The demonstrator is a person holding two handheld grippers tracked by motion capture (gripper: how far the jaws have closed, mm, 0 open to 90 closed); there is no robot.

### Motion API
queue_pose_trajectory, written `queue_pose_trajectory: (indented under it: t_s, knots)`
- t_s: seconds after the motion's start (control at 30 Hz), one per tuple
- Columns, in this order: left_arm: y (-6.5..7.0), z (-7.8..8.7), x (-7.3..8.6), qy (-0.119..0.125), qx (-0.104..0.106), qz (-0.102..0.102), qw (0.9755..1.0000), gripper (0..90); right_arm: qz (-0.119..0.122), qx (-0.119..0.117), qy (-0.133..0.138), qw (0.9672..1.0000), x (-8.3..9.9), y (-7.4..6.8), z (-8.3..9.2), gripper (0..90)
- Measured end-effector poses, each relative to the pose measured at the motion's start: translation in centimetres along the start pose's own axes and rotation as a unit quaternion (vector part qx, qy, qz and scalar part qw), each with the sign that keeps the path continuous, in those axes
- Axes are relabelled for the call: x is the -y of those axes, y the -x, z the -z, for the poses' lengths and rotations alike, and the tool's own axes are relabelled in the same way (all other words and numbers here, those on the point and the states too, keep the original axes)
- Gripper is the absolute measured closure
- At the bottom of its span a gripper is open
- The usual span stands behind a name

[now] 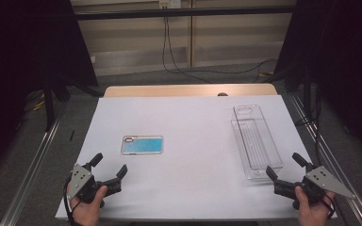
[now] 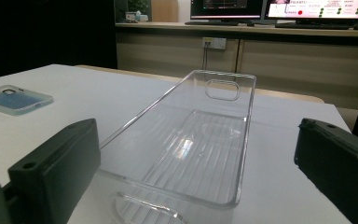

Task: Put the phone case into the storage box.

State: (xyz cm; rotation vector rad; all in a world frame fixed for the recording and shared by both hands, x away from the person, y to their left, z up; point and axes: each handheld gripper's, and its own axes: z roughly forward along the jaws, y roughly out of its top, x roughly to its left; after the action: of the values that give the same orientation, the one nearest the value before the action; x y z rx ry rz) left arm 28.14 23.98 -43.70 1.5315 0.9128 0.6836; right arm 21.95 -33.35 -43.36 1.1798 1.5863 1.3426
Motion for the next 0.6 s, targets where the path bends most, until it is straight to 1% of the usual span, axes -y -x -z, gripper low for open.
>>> queue_pose_trajectory:
  t_s: [0.03,0.23,0.33,0.43,0.47,0.5,0.57,0.6]
  knots:
    - [0.04,-0.05,-0.01,-0.002,0.006,-0.001,1.0000,3.1,0.000,0.000,0.001,1.0000,0.01,-0.01,0.04,0.0]
    - [0.26,-0.40,-0.14,-0.007,0.019,-0.009,0.9998,3.1,0.002,-0.007,-0.006,1.0000,0.10,-0.25,0.09,0.0]
    - [0.42,-0.45,-0.18,-0.008,0.020,-0.009,0.9997,3.1,0.001,-0.003,-0.004,1.0000,0.12,-0.20,0.17,0.0]
    - [0.46,-0.46,-0.23,-0.009,0.017,-0.012,0.9998,3.1,0.000,-0.005,-0.005,1.0000,0.12,-0.23,0.07,0.0]
    - [0.53,-0.51,-0.23,-0.008,0.017,-0.008,0.9998,3.1,0.000,-0.007,-0.005,1.0000,0.13,-0.23,0.05,0.0]
    - [0.47,-0.59,-0.29,-0.012,0.018,-0.010,0.9997,3.4,0.000,-0.007,-0.005,1.0000,0.14,-0.22,0.04,0.0]
    - [0.58,-0.74,-0.38,-0.010,0.018,-0.008,0.9998,3.9,0.000,-0.007,-0.005,1.0000,0.15,-0.19,0.06,0.0]
    - [0.54,-0.77,-0.44,-0.012,0.018,-0.015,0.9997,3.8,0.001,-0.008,-0.005,1.0000,0.17,-0.14,0.08,0.0]
